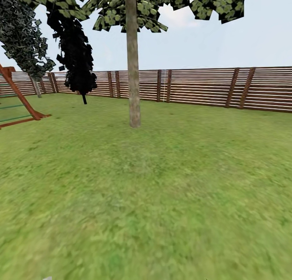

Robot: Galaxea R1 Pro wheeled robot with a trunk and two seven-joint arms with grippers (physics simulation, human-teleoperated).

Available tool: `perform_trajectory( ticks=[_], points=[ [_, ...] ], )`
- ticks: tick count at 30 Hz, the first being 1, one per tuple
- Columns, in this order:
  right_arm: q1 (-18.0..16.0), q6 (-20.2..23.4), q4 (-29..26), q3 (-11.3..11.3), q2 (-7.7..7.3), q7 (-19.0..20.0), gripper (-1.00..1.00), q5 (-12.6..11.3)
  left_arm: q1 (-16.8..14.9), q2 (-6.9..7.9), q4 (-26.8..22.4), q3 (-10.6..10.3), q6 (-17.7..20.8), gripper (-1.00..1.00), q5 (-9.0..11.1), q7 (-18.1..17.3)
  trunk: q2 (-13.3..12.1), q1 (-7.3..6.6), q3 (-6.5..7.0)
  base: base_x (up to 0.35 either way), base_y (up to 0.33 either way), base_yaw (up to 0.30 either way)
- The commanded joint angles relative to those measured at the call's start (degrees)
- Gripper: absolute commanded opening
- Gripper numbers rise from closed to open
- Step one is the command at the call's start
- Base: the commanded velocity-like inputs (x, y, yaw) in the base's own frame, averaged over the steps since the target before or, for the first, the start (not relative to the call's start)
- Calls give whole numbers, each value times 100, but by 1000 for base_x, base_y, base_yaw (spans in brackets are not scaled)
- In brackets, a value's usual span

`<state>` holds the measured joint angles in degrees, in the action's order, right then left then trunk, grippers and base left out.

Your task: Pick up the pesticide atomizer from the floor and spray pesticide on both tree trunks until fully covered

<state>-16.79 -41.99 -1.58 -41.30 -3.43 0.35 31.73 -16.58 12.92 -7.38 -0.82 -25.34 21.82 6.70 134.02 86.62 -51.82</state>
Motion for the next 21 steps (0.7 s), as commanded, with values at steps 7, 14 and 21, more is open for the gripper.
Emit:
perform_trajectory(
  ticks=[7,14,21],
  points=[
    [0,0,0,-1,0,0,100,0,-2,0,-1,-2,-4,-100,-2,-2,0,0,0,342,0,0],
    [0,2,0,-1,0,0,100,0,-3,0,-1,0,2,-100,-2,-2,0,0,0,342,0,0],
    [0,1,0,-1,0,0,100,0,-2,0,-1,0,2,-100,-2,-2,0,0,0,342,0,0]
  ],
)
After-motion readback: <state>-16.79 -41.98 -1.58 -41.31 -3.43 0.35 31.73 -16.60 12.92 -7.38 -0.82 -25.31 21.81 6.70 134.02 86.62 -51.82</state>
